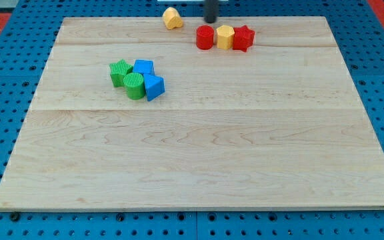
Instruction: Move the yellow hexagon to the center left
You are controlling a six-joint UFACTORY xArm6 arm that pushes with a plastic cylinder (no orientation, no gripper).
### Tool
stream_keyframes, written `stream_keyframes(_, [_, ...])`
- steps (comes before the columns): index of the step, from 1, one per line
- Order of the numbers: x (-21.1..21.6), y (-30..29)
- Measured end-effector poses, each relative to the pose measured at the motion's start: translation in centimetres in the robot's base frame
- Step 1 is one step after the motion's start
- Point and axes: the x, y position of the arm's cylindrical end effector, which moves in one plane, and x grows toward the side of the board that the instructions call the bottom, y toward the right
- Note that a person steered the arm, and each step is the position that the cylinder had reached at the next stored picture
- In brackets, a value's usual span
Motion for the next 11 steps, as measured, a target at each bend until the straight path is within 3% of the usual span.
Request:
stream_keyframes(1, [0.0,-14.6])
stream_keyframes(2, [9.0,-24.0])
stream_keyframes(3, [5.4,-26.1])
stream_keyframes(4, [1.4,-24.8])
stream_keyframes(6, [0.0,-24.0])
stream_keyframes(7, [2.1,-15.7])
stream_keyframes(9, [1.7,9.7])
stream_keyframes(10, [7.5,10.0])
stream_keyframes(11, [10.0,5.7])
